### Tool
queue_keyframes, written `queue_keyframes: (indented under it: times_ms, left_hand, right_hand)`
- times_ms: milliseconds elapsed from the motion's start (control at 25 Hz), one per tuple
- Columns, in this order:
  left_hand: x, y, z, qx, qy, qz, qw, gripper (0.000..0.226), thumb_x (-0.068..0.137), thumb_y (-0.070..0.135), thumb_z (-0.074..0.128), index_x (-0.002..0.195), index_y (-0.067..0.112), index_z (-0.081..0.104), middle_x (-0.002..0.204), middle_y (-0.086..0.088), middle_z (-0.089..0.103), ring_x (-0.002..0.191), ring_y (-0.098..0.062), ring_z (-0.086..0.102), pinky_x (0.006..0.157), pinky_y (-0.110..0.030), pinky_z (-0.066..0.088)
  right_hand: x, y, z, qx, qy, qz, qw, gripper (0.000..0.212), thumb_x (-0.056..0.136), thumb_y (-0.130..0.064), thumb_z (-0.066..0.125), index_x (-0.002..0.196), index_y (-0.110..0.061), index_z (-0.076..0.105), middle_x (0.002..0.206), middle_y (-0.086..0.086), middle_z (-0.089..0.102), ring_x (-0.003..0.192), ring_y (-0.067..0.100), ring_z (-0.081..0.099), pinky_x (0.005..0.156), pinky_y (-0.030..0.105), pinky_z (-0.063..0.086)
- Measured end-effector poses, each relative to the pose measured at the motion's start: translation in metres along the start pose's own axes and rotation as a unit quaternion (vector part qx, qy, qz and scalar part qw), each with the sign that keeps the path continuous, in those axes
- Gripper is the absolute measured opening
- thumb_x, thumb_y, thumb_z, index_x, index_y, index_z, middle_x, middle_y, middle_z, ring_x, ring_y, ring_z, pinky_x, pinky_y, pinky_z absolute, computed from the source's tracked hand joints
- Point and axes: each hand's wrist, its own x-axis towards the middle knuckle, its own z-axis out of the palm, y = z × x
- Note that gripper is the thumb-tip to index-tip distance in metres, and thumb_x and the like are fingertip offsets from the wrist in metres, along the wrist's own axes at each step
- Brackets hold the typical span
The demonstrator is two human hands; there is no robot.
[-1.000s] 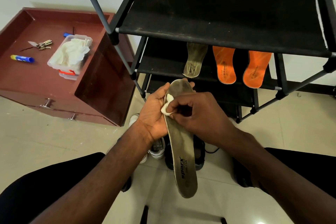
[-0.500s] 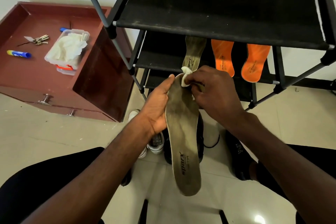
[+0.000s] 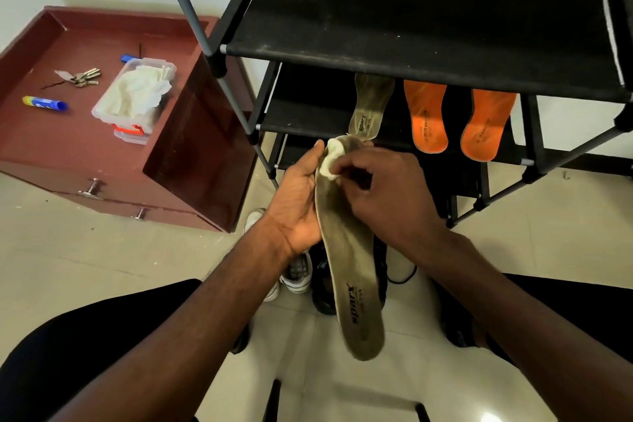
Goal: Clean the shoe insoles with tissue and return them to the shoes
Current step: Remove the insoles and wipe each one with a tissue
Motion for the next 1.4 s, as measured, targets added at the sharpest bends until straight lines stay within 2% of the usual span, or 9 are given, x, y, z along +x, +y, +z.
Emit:
queue_keyframes:
  times_ms: [160, 360, 480, 720, 920, 1040, 1160, 1280, 1400]
  left_hand:
    - [0.001, 0.001, -0.003, 0.011, -0.037, -0.005, 0.999, 0.082, 0.105, 0.067, 0.033, 0.154, 0.002, 0.045, 0.16, -0.02, 0.044, 0.149, -0.03, 0.043, 0.127, -0.047, 0.026]
    - [0.006, -0.004, 0.0, -0.015, -0.032, -0.001, 0.999, 0.076, 0.107, 0.062, 0.034, 0.154, 0.003, 0.046, 0.155, -0.02, 0.047, 0.142, -0.033, 0.049, 0.122, -0.048, 0.033]
    - [0.006, -0.003, -0.003, -0.014, -0.014, -0.002, 1.0, 0.073, 0.108, 0.058, 0.033, 0.149, 0.001, 0.053, 0.158, -0.018, 0.048, 0.148, -0.03, 0.044, 0.126, -0.046, 0.028]
    - [0.001, -0.006, 0.003, -0.013, -0.022, 0.003, 1.0, 0.056, 0.11, 0.05, 0.035, 0.132, 0.007, 0.064, 0.114, -0.013, 0.075, 0.104, -0.023, 0.074, 0.096, -0.038, 0.059]
    - [0.0, 0.001, -0.004, -0.001, -0.022, -0.007, 1.0, 0.064, 0.11, 0.052, 0.035, 0.144, 0.003, 0.059, 0.156, -0.018, 0.05, 0.145, -0.028, 0.048, 0.124, -0.042, 0.033]
    - [-0.002, -0.002, -0.002, -0.006, -0.014, -0.015, 1.0, 0.058, 0.109, 0.048, 0.037, 0.129, 0.005, 0.071, 0.121, -0.011, 0.069, 0.108, -0.02, 0.069, 0.104, -0.037, 0.052]
    - [-0.002, -0.004, 0.003, -0.033, -0.005, -0.018, 0.999, 0.051, 0.109, 0.045, 0.04, 0.126, 0.005, 0.067, 0.097, -0.007, 0.069, 0.078, -0.012, 0.069, 0.083, -0.031, 0.06]
    - [-0.004, 0.002, 0.001, -0.035, -0.003, -0.008, 0.999, 0.058, 0.109, 0.046, 0.039, 0.144, 0.004, 0.057, 0.128, -0.013, 0.068, 0.1, -0.02, 0.073, 0.082, -0.032, 0.063]
    - [-0.006, -0.002, 0.004, -0.008, -0.007, -0.012, 1.0, 0.056, 0.11, 0.047, 0.036, 0.135, 0.005, 0.064, 0.12, -0.013, 0.07, 0.105, -0.024, 0.07, 0.095, -0.037, 0.057]
  right_hand:
    - [-0.008, -0.01, -0.004, 0.038, -0.105, 0.0, 0.994, 0.018, 0.088, -0.011, 0.076, 0.104, -0.019, 0.077, 0.092, -0.013, 0.072, 0.084, 0.001, 0.067, 0.079, 0.021, 0.054]
    - [-0.006, -0.006, 0.0, -0.081, -0.016, -0.003, 0.997, 0.023, 0.088, -0.016, 0.078, 0.111, -0.014, 0.075, 0.11, -0.001, 0.068, 0.093, 0.013, 0.065, 0.084, 0.029, 0.055]
    - [-0.014, -0.013, 0.005, -0.044, -0.053, -0.02, 0.997, 0.018, 0.087, -0.014, 0.078, 0.105, -0.014, 0.078, 0.1, -0.001, 0.071, 0.084, 0.013, 0.065, 0.08, 0.036, 0.058]
    - [-0.003, 0.004, 0.001, -0.098, 0.034, 0.045, 0.994, 0.02, 0.087, -0.02, 0.079, 0.106, -0.02, 0.081, 0.099, -0.005, 0.076, 0.092, 0.015, 0.065, 0.081, 0.04, 0.056]
    - [-0.019, -0.009, 0.008, -0.026, -0.063, -0.02, 0.997, 0.018, 0.082, -0.015, 0.084, 0.098, -0.023, 0.081, 0.093, -0.011, 0.076, 0.089, 0.012, 0.063, 0.079, 0.04, 0.054]
    - [-0.009, 0.003, 0.003, -0.168, 0.006, 0.003, 0.986, 0.019, 0.084, -0.018, 0.08, 0.102, -0.025, 0.08, 0.096, -0.008, 0.076, 0.091, 0.019, 0.06, 0.08, 0.045, 0.05]
    - [-0.006, -0.002, 0.01, -0.08, 0.031, 0.026, 0.996, 0.018, 0.084, -0.013, 0.079, 0.1, -0.022, 0.081, 0.095, -0.008, 0.076, 0.093, 0.015, 0.06, 0.081, 0.045, 0.053]
    - [-0.017, -0.01, 0.007, -0.043, -0.069, -0.037, 0.996, 0.017, 0.081, -0.017, 0.083, 0.095, -0.026, 0.081, 0.092, -0.014, 0.075, 0.091, 0.014, 0.061, 0.081, 0.043, 0.051]
    - [-0.009, 0.003, -0.001, -0.186, 0.004, -0.007, 0.983, 0.02, 0.083, -0.018, 0.08, 0.102, -0.026, 0.08, 0.097, -0.008, 0.076, 0.093, 0.021, 0.061, 0.083, 0.045, 0.046]
